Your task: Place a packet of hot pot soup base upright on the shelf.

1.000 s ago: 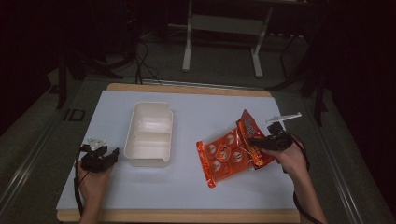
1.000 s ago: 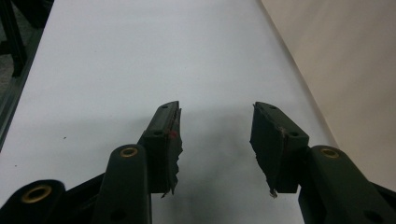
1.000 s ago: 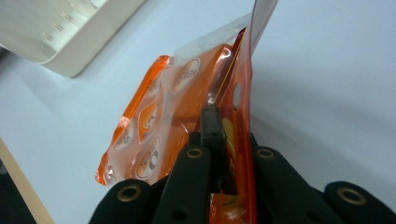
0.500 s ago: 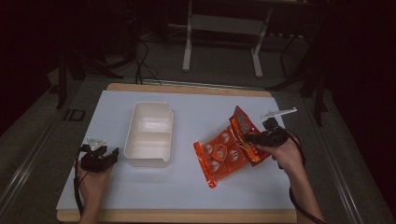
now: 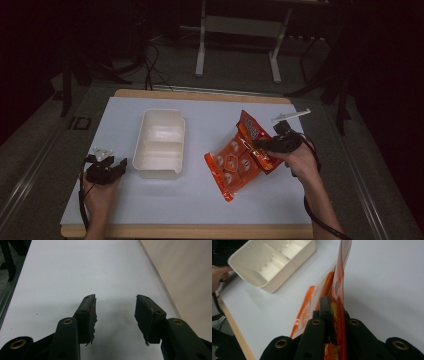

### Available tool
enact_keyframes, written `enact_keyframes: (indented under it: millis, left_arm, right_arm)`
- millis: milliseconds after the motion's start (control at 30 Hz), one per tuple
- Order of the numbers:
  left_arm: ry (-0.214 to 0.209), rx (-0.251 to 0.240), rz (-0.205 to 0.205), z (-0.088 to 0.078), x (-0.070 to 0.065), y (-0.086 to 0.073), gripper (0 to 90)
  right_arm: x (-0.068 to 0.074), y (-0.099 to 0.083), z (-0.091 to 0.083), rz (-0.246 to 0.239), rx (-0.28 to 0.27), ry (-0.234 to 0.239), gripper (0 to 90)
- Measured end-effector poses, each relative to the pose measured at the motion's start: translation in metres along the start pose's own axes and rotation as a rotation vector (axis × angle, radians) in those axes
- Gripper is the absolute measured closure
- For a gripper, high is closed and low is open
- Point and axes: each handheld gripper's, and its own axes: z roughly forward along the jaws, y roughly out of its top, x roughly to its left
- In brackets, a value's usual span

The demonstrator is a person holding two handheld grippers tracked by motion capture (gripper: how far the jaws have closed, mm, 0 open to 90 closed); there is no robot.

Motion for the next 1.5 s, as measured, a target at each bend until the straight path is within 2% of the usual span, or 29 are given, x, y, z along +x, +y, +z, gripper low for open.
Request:
enact_keyframes:
  millis: [200, 300, 533, 933, 1500]
  left_arm:
    - [-0.001, 0.0, -0.002, 0.0, 0.0, 0.0, 51.5]
    - [-0.001, 0.001, -0.001, 0.0, 0.0, 0.0, 51.5]
    - [-0.002, -0.001, -0.002, 0.0, 0.0, 0.0, 51.5]
    - [-0.001, -0.001, 0.0, 0.0, 0.0, 0.0, 51.4]
    - [-0.001, -0.005, -0.006, -0.001, 0.001, 0.0, 51.2]
  right_arm:
    - [0.008, 0.008, 0.002, -0.013, -0.005, 0.041, 90.0]
    - [0.01, 0.009, 0.003, -0.017, -0.004, 0.044, 90.0]
    - [0.015, 0.014, 0.002, -0.001, -0.019, 0.087, 90.0]
    - [0.03, 0.025, 0.002, -0.041, -0.028, 0.103, 90.0]
    - [0.044, 0.036, 0.001, -0.085, -0.044, 0.122, 90.0]
